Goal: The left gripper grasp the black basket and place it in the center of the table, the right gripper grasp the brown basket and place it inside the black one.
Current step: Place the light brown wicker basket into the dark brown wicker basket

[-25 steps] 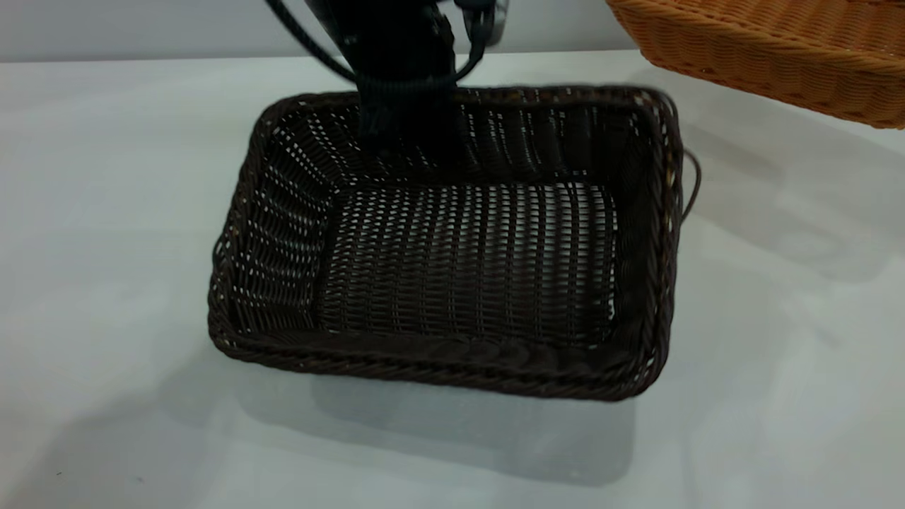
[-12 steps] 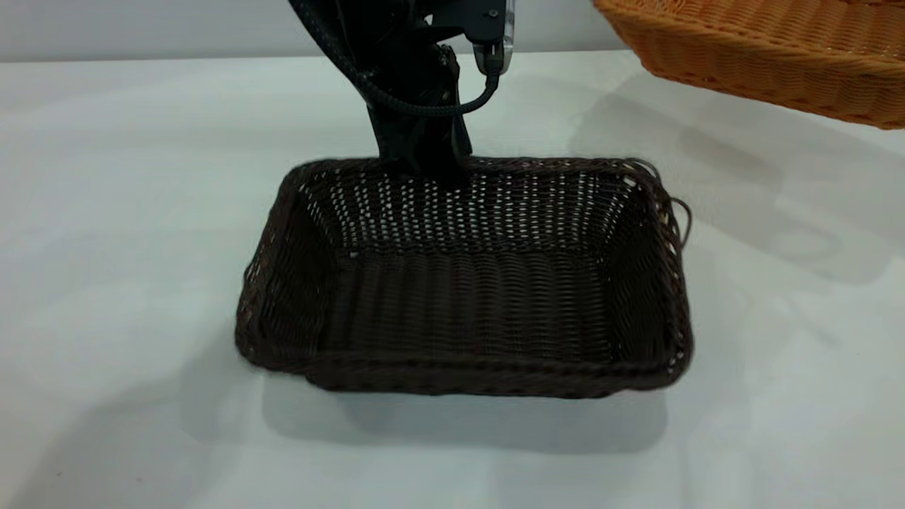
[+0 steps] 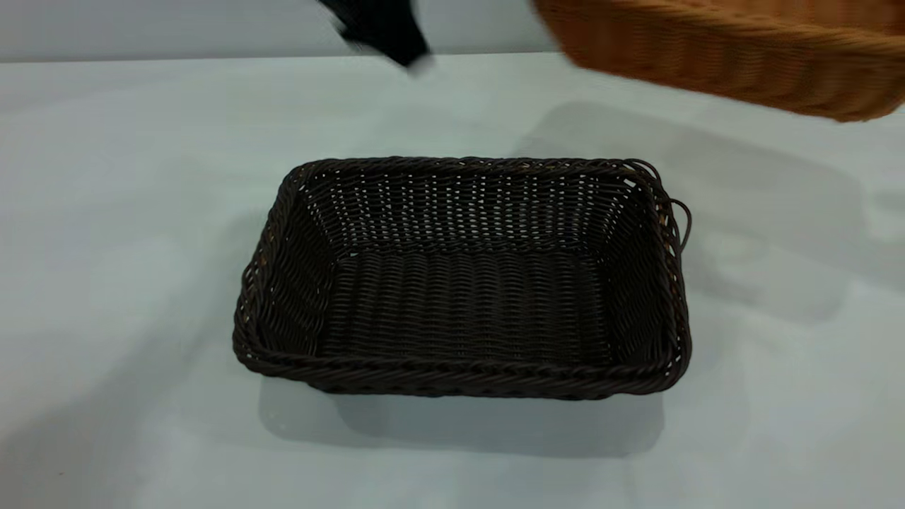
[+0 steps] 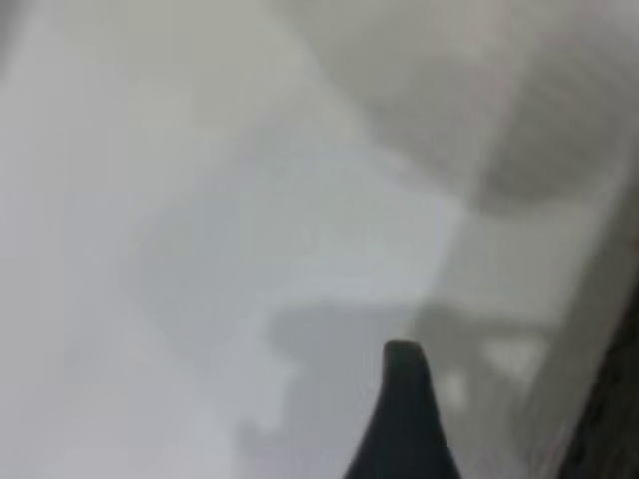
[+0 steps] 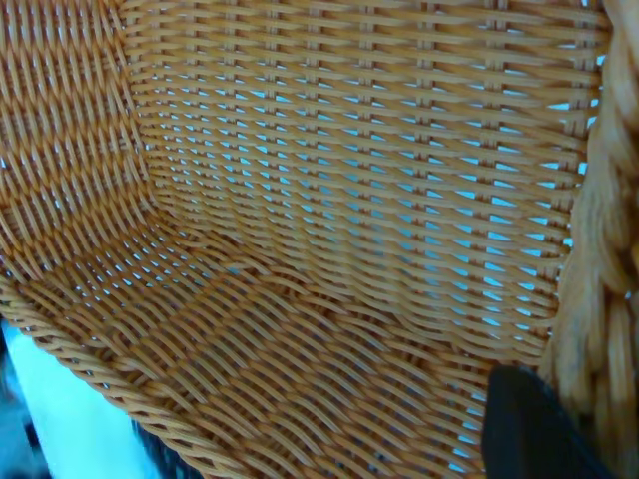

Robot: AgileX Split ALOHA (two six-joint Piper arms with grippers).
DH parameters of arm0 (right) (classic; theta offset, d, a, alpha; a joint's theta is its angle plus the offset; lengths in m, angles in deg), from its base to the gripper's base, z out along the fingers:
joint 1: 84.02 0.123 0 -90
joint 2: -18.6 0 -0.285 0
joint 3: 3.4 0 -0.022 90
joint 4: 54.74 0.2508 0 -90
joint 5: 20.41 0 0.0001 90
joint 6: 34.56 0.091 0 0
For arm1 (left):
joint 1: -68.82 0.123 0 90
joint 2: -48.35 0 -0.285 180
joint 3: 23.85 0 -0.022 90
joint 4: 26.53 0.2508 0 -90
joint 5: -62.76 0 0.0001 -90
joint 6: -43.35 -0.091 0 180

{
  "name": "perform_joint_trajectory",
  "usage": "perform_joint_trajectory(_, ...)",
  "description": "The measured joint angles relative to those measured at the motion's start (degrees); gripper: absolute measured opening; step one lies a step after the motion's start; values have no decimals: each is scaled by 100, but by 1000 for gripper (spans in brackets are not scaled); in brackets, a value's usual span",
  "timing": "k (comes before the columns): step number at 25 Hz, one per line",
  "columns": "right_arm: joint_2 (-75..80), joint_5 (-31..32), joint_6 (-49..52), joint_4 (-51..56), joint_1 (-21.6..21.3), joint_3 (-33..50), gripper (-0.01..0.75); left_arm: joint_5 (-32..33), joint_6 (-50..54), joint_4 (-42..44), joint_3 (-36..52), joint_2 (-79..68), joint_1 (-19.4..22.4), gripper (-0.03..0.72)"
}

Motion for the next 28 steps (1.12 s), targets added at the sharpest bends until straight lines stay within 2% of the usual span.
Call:
perform_joint_trajectory(5,0,200,131,-132,1042,0,69,181,750,-30,0,454,1017,521)
perform_joint_trajectory(10,-23,219,137,-84,1909,181,69,378,883,-229,0,491,1587,521)
perform_joint_trajectory(16,-211,-521,137,-88,2602,903,69,437,883,-248,0,491,1707,521)
perform_joint_trajectory(20,-211,-1125,137,-28,2767,1200,69,451,871,-261,0,491,1707,521)
perform_joint_trajectory(24,-211,-1305,99,162,2794,1307,69,451,865,-266,0,491,1707,521)
perform_joint_trajectory(28,-92,-1594,83,359,3111,1377,69,456,865,-266,0,491,1707,521)
